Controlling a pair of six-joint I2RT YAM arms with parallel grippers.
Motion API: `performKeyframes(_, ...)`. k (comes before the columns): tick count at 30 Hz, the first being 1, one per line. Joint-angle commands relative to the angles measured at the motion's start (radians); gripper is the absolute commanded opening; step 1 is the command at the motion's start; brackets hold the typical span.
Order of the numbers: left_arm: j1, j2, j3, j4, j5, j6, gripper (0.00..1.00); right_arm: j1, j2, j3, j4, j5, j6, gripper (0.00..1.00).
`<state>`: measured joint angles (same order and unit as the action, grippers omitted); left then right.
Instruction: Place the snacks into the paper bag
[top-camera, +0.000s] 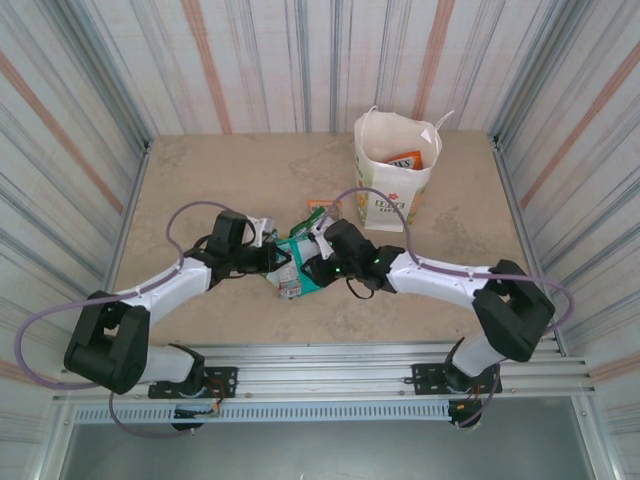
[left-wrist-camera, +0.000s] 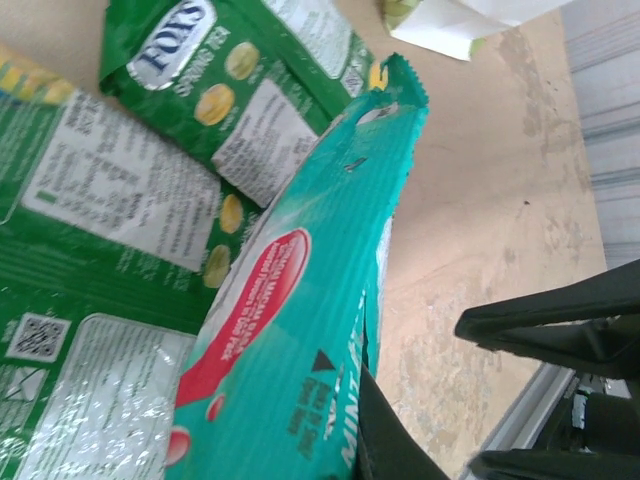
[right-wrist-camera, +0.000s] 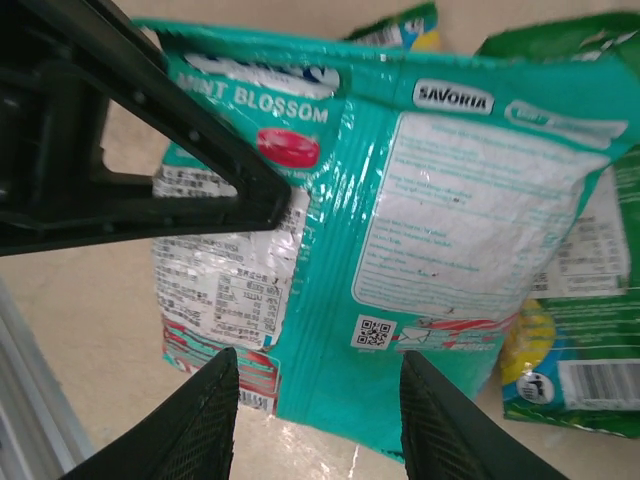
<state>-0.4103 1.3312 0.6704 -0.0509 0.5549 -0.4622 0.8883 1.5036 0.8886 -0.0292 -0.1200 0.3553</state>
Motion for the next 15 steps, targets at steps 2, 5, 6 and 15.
performKeyframes(2, -0.012, -0.031, 0.056, 0.005, 0.073, 0.084, 0.0, -0.029, -0.104, -0.038, -0.005, 0.037, -0.03, 0.46)
performKeyframes(5, -0.022, -0.035, 0.068, 0.028, 0.105, 0.105, 0.0, -0.054, -0.175, -0.068, 0.005, 0.04, -0.032, 0.46)
performKeyframes(6, -0.025, -0.036, 0.07, 0.039, 0.118, 0.113, 0.0, -0.063, -0.198, -0.08, 0.013, 0.037, -0.033, 0.47)
performKeyframes(15, -0.071, -0.065, 0.116, 0.047, 0.169, 0.196, 0.0, -0.14, -0.337, -0.149, 0.014, -0.01, -0.064, 0.53)
